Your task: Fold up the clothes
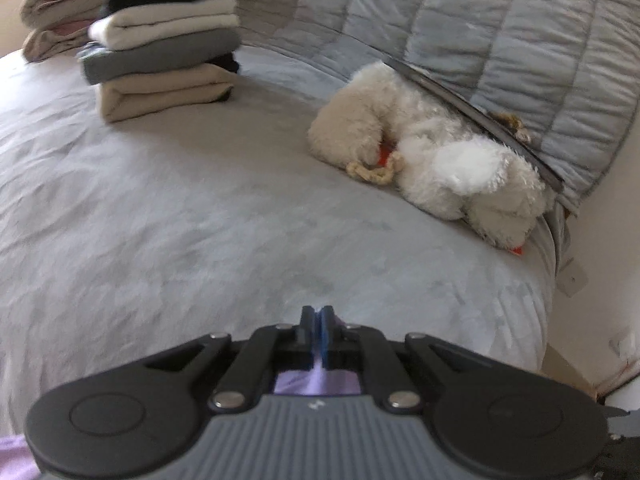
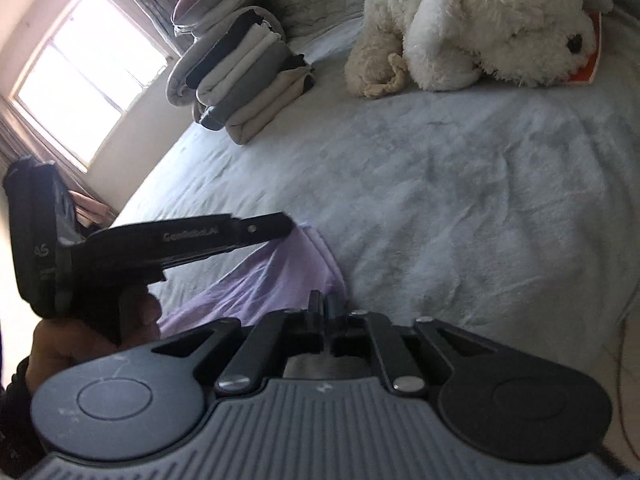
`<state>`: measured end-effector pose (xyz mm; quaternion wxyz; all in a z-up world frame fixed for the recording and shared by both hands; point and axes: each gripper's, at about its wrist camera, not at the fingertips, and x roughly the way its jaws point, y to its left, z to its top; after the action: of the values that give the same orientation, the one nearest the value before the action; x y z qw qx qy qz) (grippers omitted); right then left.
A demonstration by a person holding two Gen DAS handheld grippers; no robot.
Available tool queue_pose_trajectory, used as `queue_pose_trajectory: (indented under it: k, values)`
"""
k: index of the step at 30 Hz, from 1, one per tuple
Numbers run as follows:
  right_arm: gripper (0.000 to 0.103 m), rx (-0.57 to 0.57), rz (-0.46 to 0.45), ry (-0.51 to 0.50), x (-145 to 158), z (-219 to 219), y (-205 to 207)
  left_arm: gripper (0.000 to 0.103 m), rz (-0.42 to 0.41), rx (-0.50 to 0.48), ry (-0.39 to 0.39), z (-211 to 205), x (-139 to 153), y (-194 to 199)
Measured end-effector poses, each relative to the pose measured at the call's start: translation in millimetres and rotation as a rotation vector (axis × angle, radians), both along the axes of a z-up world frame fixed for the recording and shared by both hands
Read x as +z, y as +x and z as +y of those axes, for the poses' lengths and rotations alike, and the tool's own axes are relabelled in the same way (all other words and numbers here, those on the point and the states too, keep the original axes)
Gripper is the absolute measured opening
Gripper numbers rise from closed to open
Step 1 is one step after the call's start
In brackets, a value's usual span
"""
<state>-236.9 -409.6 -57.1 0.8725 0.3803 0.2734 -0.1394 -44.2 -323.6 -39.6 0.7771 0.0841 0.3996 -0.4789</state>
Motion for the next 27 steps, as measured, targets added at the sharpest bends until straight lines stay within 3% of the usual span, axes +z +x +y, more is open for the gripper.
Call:
queue_pose_trajectory:
  k: [3,8,11,12,18,27]
  values:
    - [0.014,0.020,0.009,-0.027,7.7,1.1,-0.2,0.024,0.000,0.050,-0.041,17.9,6.9,0.5]
    - [0.017,0.068,0.012,-0.085,21.5,16.0,3.8,0.034,-0.040,0.160,-0.096,60.4,24.0,3.4]
    - [0.031,0.098,0.014,-0.105,24.8,30.9,12.7,0.038,-0.073,0.246,-0.110,92.0,34.9,8.3]
    - [0.031,0.107,0.017,-0.110,25.4,36.5,16.3,0.039,-0.081,0.269,-0.112,102.7,38.2,10.2]
    - [0.032,0.168,0.040,-0.147,31.5,73.2,40.2,0.045,-0.079,0.378,-0.059,170.7,47.3,22.1]
    - [0.041,0.310,0.070,-0.236,38.1,147.6,89.1,0.054,-0.053,0.499,0.052,279.1,44.0,31.8]
